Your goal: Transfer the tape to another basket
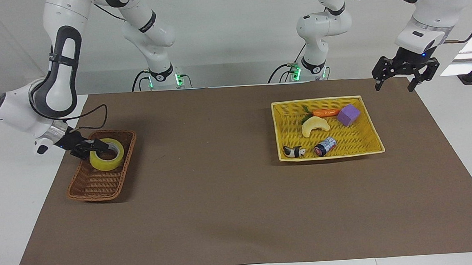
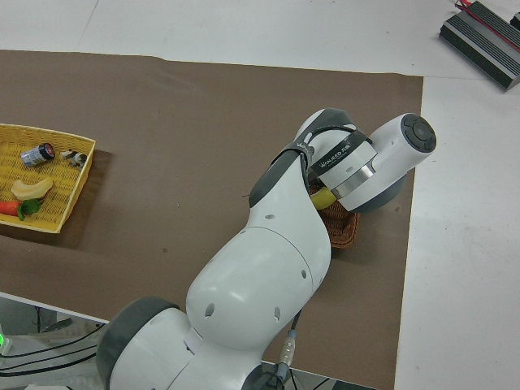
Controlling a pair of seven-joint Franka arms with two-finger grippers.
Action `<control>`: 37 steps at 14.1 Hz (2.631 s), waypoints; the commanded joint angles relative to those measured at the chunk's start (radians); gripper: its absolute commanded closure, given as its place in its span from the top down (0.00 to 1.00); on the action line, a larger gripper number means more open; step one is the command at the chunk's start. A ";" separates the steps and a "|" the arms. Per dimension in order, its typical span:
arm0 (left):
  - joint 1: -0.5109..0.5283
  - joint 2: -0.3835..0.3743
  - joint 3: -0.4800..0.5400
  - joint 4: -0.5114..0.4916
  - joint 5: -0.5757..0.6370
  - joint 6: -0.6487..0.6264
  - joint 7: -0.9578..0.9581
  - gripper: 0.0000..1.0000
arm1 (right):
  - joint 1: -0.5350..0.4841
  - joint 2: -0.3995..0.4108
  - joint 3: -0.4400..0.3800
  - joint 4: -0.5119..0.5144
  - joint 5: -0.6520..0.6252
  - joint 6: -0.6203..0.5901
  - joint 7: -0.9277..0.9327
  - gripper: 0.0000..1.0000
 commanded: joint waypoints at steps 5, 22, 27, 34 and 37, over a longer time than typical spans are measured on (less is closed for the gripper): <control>0.022 0.029 -0.009 0.024 0.020 -0.005 -0.050 1.00 | -0.012 0.008 0.017 0.058 0.009 0.011 -0.035 1.00; 0.023 0.016 -0.010 0.071 0.008 -0.134 -0.135 1.00 | 0.348 -0.313 0.026 0.278 -0.476 -0.403 0.842 1.00; 0.023 0.014 -0.010 0.071 0.008 -0.134 -0.135 1.00 | 0.347 -0.380 0.029 0.338 -0.454 -0.526 0.911 1.00; 0.023 0.014 -0.010 0.071 0.008 -0.134 -0.135 1.00 | 0.351 -0.417 0.044 0.283 -0.445 -0.533 0.865 1.00; 0.023 0.014 -0.010 0.071 0.008 -0.134 -0.135 1.00 | 0.350 -0.414 0.049 0.283 -0.434 -0.518 0.841 1.00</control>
